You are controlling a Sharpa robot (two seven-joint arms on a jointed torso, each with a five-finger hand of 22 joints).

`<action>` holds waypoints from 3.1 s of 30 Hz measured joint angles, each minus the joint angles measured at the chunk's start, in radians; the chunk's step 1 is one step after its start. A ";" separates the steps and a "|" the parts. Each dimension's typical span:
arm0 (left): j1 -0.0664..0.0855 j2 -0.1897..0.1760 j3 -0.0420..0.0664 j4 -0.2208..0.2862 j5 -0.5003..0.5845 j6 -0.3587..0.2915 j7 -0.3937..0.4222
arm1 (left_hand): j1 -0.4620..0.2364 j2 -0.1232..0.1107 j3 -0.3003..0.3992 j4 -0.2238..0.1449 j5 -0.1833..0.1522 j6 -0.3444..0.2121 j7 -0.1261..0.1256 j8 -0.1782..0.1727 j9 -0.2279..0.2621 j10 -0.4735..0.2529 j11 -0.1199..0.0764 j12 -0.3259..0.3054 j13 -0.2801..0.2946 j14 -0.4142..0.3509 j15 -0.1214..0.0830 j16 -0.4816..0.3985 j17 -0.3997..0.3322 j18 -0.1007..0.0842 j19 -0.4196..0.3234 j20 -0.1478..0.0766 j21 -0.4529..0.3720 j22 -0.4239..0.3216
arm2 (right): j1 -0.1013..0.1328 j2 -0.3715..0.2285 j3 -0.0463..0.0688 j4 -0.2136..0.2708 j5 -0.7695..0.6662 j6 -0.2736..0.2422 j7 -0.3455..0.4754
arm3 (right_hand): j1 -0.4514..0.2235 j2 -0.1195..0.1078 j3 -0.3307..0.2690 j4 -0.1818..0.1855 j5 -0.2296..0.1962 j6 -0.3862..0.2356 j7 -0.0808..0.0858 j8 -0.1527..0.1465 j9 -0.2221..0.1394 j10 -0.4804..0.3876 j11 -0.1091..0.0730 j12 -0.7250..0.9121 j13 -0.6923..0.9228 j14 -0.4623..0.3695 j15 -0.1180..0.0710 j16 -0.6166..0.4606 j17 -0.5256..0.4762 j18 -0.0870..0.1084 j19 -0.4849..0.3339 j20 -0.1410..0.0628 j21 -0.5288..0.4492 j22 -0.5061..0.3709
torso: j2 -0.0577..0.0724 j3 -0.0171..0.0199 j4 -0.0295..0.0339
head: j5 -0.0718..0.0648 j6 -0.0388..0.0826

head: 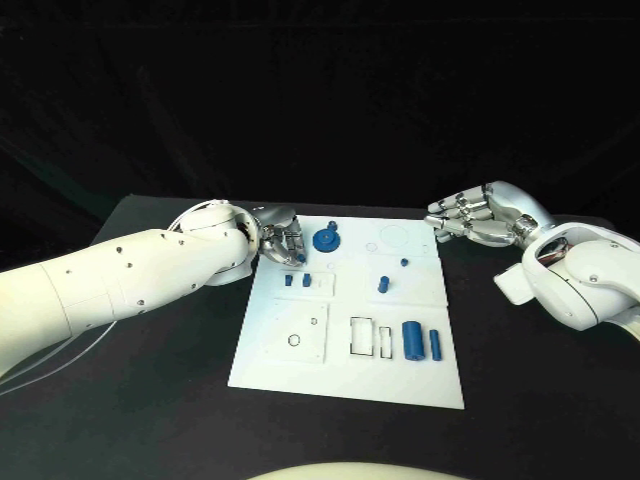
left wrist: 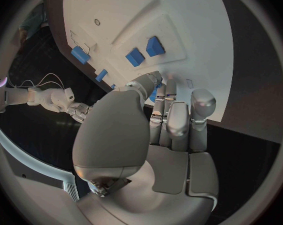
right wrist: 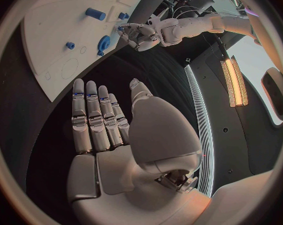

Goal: Assemble the parts on the task board

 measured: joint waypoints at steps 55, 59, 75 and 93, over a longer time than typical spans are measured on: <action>0.000 0.007 0.000 0.000 0.000 0.018 -0.014 | 0.004 0.004 -0.008 -0.003 0.000 -0.007 0.007 -0.010 -0.001 -0.002 0.002 -0.019 0.000 -0.002 0.002 0.006 -0.011 0.000 -0.004 0.004 -0.015 -0.016 | -0.001 0.002 0.000 -0.001 0.002 0.001 0.001 | 0.000 0.000 0.000 0.000 0.004 0.000 0.000 0.000 0.000 0.000 0.000 0.000 0.000 0.000 0.000 0.000 -0.002 0.000 0.000 0.000 0.000 -0.003 | 0.000 0.0002 -0.0001 | -0.002 -0.001; 0.000 0.008 0.000 -0.001 0.001 0.023 -0.018 | 0.004 0.004 -0.008 -0.003 0.000 -0.007 0.007 -0.010 -0.002 -0.004 0.004 -0.021 0.000 -0.004 0.004 0.006 -0.012 0.000 -0.004 0.004 -0.015 -0.017 | -0.001 0.002 0.000 0.000 0.003 0.001 0.001 | 0.000 0.000 0.000 0.000 0.004 0.000 0.000 0.000 0.000 0.000 0.000 0.000 0.000 0.000 0.000 0.000 -0.002 0.000 0.000 0.000 0.000 -0.003 | 0.000 0.0002 0.0000 | -0.002 -0.002; 0.000 0.011 0.000 -0.004 0.001 0.028 -0.023 | 0.004 0.004 -0.008 -0.003 0.000 -0.014 0.007 -0.015 -0.003 -0.004 0.004 -0.023 0.000 -0.006 0.006 0.002 -0.018 0.000 -0.007 0.007 -0.024 -0.023 | -0.001 0.002 0.000 0.000 0.004 0.001 0.001 | 0.000 0.000 0.000 0.000 0.004 0.000 0.000 0.000 0.000 0.000 0.000 0.000 0.000 0.000 0.000 0.000 -0.002 0.000 0.000 0.000 0.000 -0.003 | 0.000 -0.0003 -0.0002 | -0.004 -0.003; -0.001 0.004 -0.001 -0.016 -0.011 0.033 -0.045 | -0.004 -0.004 -0.021 -0.001 0.000 -0.046 0.032 -0.037 -0.013 -0.023 0.023 -0.039 -0.003 -0.020 0.020 -0.007 -0.037 0.000 -0.018 0.018 -0.041 -0.042 | -0.001 0.002 0.000 -0.005 0.004 0.002 -0.001 | 0.000 0.000 0.003 -0.006 0.004 -0.002 0.002 0.000 0.000 -0.002 0.002 0.000 0.000 0.000 0.000 0.000 -0.005 0.000 0.000 0.000 0.000 -0.010 | 0.000 -0.0009 0.0008 | -0.007 0.000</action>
